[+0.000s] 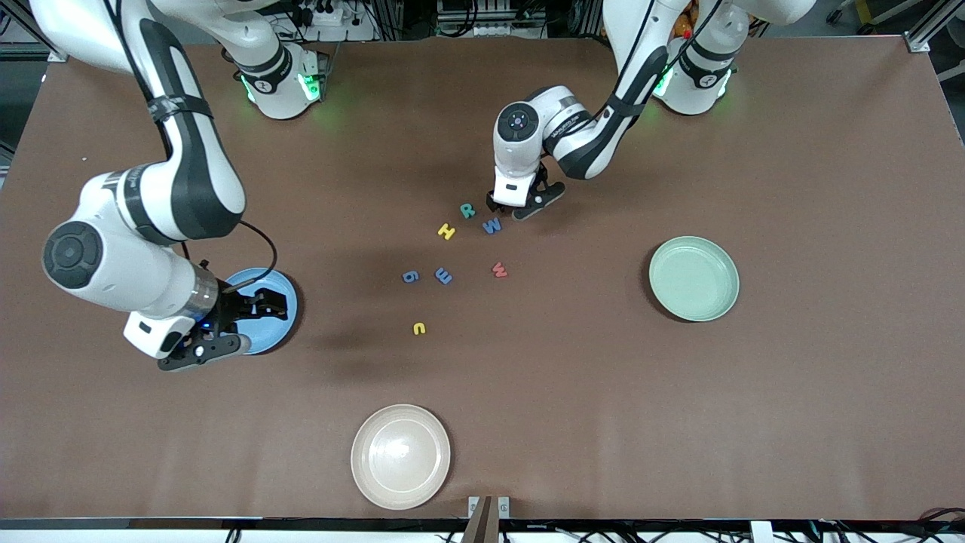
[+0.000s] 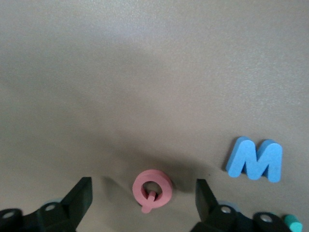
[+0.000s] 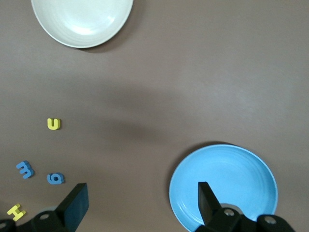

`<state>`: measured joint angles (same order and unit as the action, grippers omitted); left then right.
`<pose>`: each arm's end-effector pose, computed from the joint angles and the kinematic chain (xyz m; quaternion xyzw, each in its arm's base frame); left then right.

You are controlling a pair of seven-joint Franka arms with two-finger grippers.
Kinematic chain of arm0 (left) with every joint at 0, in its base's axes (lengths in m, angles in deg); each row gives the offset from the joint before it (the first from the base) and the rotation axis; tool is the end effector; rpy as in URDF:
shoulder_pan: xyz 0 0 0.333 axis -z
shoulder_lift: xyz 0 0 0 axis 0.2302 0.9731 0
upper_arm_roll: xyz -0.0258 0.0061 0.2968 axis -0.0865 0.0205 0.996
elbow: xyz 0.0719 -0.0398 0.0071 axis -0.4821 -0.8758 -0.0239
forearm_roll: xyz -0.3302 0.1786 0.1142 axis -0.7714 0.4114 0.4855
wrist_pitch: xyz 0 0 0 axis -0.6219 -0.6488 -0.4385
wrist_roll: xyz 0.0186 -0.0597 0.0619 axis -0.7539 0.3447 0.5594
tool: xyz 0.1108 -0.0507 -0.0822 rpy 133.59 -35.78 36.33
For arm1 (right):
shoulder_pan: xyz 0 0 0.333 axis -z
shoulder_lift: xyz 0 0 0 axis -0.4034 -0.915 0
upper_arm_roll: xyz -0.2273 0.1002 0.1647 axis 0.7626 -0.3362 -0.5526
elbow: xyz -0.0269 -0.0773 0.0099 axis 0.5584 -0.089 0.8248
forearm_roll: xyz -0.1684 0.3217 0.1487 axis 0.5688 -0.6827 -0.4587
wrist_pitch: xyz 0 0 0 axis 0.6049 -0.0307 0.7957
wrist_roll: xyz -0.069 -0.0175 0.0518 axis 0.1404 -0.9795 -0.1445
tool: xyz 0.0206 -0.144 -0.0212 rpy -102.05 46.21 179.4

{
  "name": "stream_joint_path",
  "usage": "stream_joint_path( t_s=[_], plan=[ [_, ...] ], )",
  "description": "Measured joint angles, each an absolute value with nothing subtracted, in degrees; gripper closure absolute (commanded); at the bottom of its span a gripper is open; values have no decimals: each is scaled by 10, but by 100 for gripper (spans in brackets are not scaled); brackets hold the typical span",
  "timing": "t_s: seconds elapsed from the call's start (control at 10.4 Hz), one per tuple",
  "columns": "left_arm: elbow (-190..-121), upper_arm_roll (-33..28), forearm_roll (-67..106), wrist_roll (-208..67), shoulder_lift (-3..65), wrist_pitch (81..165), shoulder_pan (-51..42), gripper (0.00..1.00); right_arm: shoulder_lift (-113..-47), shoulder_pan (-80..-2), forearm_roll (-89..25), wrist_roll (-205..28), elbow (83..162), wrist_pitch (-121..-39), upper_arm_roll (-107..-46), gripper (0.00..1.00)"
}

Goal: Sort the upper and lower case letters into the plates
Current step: 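Grasp the pink q with the left gripper while the right gripper grasps the yellow u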

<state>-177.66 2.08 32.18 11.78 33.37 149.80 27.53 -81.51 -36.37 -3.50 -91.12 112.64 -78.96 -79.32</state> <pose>0.3159 -0.4539 0.1183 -0.9578 -0.2814 0.0502 0.0291 0.6601 0.1352 0.3406 -0.9901 -0.1292 -0.0012 0.0555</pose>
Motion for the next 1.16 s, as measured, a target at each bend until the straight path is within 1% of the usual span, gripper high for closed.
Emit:
stream_joint_path(
  t_s=[0.1,0.29,0.58,0.68,0.87,1.16],
  plan=[
    [-1777,21,322,118,334,1498,275,14,-821,-372,-35,-911,1127,-797,-793,0],
    [-1780,21,322,118,334,1501,278,18,-833,-388,-35,-906,1129,-809,-793,0],
    [-1781,21,327,130,340,1518,285,38,-836,-392,-35,-904,1130,-817,-793,0],
    [-1780,21,334,133,340,1520,286,47,-837,-394,-35,-902,1132,-821,-793,0],
    [-1779,21,337,135,340,1521,287,57,-841,-399,-35,-900,1136,-832,-793,0],
    [-1778,21,341,135,340,1522,287,80,-852,-402,-35,-900,1139,-839,-793,0]
  ],
)
